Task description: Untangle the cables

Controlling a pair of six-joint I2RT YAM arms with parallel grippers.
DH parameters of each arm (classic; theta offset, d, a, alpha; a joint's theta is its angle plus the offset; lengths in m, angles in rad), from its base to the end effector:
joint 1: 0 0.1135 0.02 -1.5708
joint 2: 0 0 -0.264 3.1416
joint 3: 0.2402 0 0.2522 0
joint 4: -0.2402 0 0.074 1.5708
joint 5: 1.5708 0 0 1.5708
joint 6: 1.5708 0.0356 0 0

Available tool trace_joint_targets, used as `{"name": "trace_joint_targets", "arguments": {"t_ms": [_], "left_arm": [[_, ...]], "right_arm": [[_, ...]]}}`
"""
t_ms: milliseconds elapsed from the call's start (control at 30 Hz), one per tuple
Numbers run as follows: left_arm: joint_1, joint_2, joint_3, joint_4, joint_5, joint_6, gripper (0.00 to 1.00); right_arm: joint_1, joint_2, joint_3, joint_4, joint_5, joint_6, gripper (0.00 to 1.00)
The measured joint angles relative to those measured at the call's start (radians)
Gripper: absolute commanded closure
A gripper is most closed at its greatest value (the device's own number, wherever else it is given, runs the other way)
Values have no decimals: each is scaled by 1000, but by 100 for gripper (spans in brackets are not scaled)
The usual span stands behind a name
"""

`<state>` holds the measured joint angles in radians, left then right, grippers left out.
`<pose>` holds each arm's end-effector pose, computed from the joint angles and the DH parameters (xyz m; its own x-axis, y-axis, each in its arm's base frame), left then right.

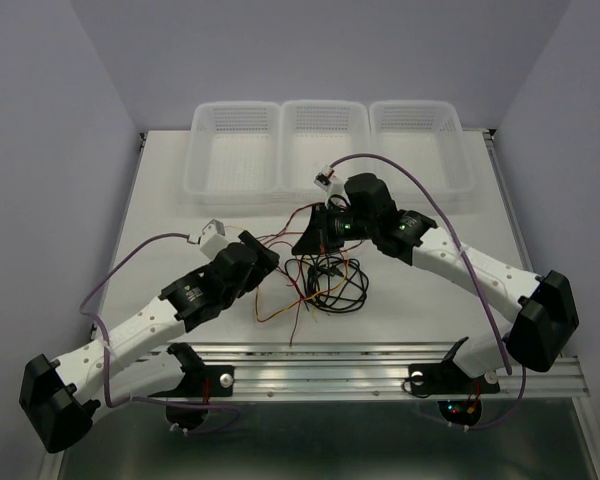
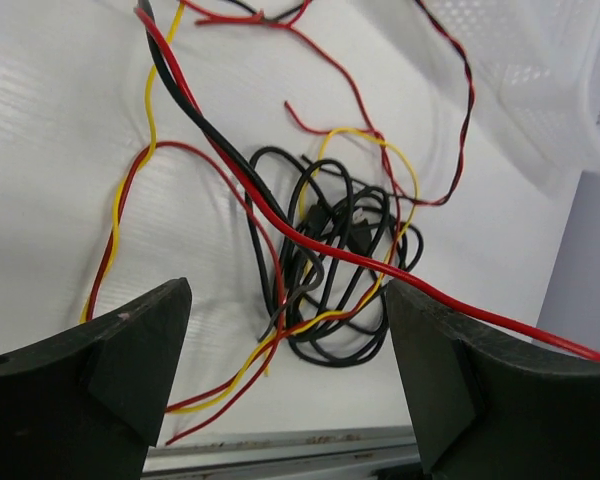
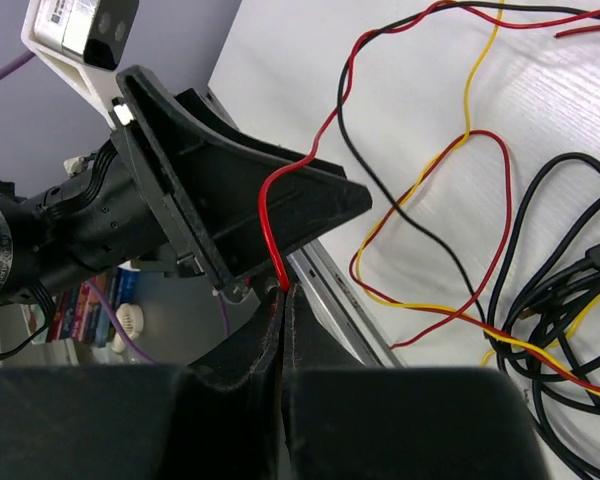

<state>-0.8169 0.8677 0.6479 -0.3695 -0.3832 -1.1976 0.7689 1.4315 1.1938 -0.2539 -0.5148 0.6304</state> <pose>0.1400 -0.1297 0.2606 -0.5702 -0.6544 -0.4966 -0.1853 0.6914 -0.6983 0.2236 0.2407 0.3260 -0.8147 -0.0743 -0.5751 -0.5409 0.4550 0.7074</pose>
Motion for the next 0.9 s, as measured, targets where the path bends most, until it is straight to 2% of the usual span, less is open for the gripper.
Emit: {"name": "trace_joint_targets", "arguments": {"t_ms": [133,267,433,733,800,833,900], "left_arm": [[0,3,-1,77,-63,-23,20],[0,36,-3,154,-99,-24,20],[0,101,-3,183,-130,-27,25],[0,232,15,229,-156,-4,24],[-1,248,20,257,-156,21,32],[-2,252,21,273,-156,33,41],[-2,253,22,297,-157,61,49]], "right_arm": [[0,-8,0,1,-19,26,99],[-2,-22,0,14,-44,61,99],[-16,-48,-2,66,-85,121,99],[-43,-82,-16,200,-171,242,99],[-50,-83,-16,218,-174,262,99],[-55,-83,-16,222,-175,270,99],[-62,-83,-16,231,-175,286,99]]}}
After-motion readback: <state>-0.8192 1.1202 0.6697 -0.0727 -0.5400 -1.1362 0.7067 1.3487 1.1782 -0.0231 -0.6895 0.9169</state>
